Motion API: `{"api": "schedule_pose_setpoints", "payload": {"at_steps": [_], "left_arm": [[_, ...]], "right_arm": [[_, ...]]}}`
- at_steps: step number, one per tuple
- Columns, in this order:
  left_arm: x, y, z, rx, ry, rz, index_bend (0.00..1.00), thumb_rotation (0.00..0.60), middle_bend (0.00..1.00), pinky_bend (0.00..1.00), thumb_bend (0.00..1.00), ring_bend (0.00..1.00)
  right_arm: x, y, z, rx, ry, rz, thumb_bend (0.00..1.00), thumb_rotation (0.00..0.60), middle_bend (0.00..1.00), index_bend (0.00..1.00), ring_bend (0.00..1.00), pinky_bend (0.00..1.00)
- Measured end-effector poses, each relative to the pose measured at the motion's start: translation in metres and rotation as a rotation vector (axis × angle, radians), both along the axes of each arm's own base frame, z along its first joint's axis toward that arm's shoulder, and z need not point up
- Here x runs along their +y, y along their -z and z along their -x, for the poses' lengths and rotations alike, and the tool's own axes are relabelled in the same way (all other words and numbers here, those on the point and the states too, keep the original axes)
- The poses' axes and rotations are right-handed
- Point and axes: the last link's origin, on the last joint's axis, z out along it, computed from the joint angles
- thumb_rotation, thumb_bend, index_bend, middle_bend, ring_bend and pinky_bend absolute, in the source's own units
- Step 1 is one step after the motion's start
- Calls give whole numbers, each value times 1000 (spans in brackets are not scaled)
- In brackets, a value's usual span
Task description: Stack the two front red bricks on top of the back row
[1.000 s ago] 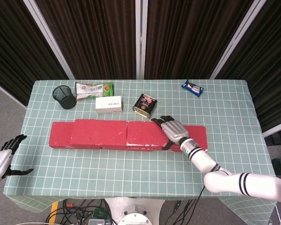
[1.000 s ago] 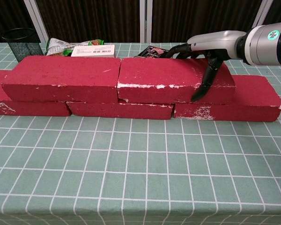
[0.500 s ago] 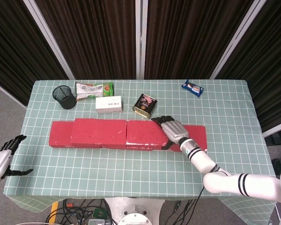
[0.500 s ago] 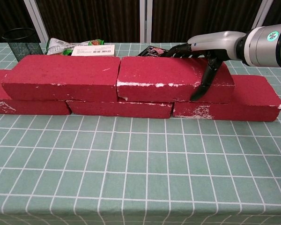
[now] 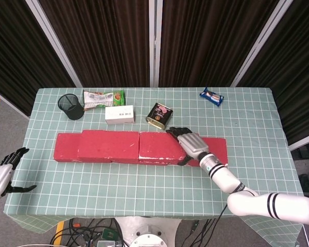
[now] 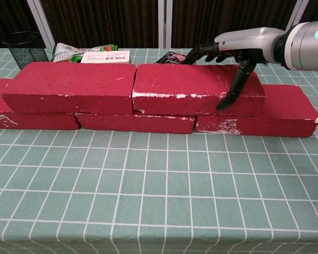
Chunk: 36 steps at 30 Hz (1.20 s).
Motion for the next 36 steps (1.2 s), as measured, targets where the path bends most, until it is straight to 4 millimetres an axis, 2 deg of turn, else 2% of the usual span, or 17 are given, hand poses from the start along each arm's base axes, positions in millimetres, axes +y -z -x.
{"api": "schedule_pose_setpoints", "payload": {"at_steps": [8,14,20,27,30,36], "left_arm": [[0,0,-4,10,7,-4,40,600,0,0,0,0],[1,-1,-9,29,22,-22,40,600,0,0,0,0],[-1,-1,-12,97,42,-43,40,600,0,0,0,0],[-9,-6,-18,176,89,-151,40,600,0,0,0,0],[-14,-9,-19,236,107,-193,40,600,0,0,0,0],[-24,-8,-18,331,105,-220,40,600,0,0,0,0]], "right_arm": [[14,-39,6,-33,-34,80,0,600,0,0,0,0],[28,-72,28,-28,-41,190,0,600,0,0,0,0],[53,-99,68,12,-21,335,0,600,0,0,0,0],[105,-122,133,94,48,496,0,600,0,0,0,0],[128,-127,160,139,87,540,0,600,0,0,0,0],[156,-125,204,188,174,562,0,600,0,0,0,0]]}}
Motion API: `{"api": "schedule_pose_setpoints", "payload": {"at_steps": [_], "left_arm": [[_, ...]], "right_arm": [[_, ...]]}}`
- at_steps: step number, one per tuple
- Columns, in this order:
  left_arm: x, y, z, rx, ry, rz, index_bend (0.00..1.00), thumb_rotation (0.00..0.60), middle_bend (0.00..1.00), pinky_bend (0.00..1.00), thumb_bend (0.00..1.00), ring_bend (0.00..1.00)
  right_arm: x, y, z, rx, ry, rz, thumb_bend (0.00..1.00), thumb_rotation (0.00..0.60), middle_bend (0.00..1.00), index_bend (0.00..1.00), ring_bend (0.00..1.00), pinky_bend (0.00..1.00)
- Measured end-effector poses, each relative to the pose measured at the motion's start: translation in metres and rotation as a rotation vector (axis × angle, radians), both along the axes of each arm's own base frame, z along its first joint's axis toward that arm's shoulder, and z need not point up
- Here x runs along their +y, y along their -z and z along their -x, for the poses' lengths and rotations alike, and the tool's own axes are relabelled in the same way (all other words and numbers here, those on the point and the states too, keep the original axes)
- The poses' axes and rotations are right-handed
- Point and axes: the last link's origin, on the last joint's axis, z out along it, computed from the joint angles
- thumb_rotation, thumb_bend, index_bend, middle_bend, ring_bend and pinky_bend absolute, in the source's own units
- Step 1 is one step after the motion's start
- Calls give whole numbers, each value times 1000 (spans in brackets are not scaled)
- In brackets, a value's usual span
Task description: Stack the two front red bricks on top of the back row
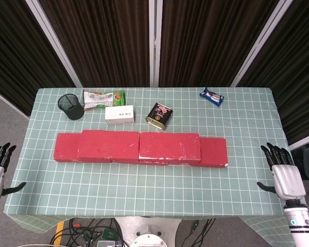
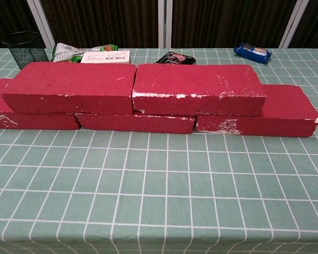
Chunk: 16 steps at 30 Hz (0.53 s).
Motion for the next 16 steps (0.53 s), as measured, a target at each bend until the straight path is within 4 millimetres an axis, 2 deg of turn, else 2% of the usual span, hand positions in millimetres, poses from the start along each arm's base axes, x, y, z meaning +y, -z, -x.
{"api": "schedule_pose_setpoints", "payload": {"at_steps": [5,16], "left_arm": [[-6,2,0,-11,-12,5,40,600,0,0,0,0],[-13,5,2,-47,-28,14,40,600,0,0,0,0]], "right_arm": [[21,4,18,-15,34,30,0,600,0,0,0,0],[36,-4,14,-19,26,76,0,600,0,0,0,0]]}}
